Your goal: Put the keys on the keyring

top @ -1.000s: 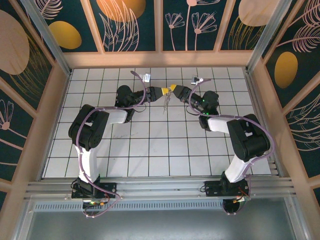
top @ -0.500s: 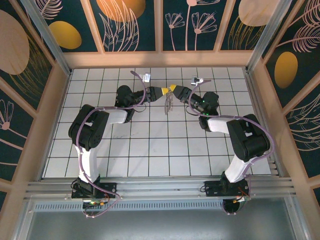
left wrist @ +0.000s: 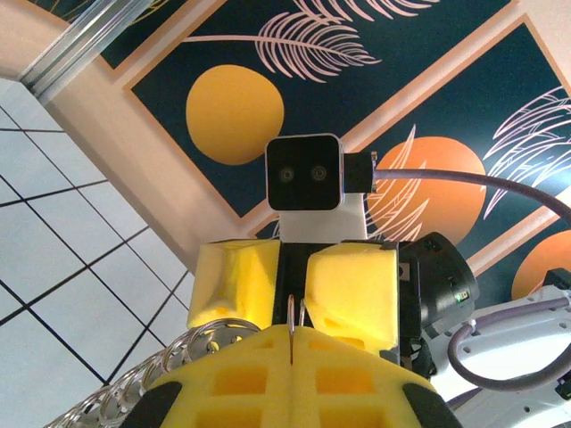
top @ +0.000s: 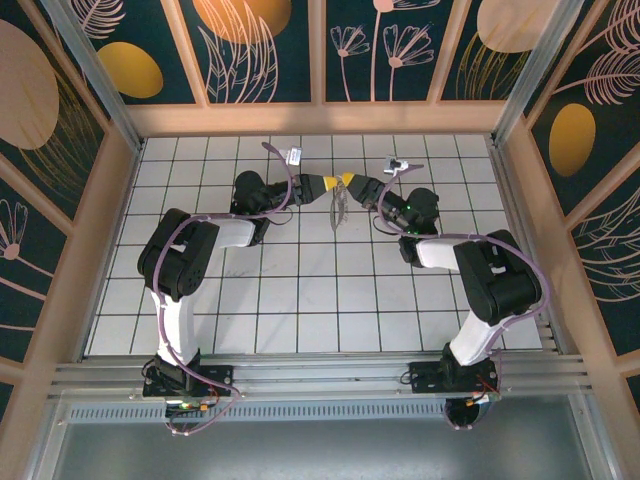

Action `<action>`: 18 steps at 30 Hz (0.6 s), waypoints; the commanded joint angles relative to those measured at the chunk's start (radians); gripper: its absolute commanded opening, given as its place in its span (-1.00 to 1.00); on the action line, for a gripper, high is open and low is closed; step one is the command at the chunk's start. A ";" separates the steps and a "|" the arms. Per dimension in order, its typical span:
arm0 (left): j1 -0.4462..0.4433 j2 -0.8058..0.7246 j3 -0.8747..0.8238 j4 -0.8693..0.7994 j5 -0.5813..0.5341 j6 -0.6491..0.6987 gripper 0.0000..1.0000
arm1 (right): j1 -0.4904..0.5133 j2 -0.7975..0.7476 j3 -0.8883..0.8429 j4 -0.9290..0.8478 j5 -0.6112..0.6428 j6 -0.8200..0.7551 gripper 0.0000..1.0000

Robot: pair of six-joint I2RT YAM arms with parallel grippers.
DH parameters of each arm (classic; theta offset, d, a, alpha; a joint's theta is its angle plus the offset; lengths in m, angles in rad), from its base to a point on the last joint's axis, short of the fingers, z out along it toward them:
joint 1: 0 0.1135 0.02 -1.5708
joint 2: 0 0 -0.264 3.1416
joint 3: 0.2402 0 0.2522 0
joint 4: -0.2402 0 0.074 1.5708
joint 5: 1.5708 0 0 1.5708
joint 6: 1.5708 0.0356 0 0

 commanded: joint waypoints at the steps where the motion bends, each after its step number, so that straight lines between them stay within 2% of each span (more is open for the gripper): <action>1: -0.007 0.005 0.004 0.070 -0.008 -0.008 -1.00 | 0.014 -0.044 -0.022 0.059 -0.026 -0.012 -0.35; 7: -0.009 0.007 0.006 0.068 -0.008 -0.009 -1.00 | 0.014 -0.064 -0.033 0.064 -0.017 -0.020 -0.33; 18: -0.011 0.006 0.009 0.068 -0.008 -0.010 -1.00 | 0.016 -0.029 -0.001 0.041 -0.015 -0.022 -0.42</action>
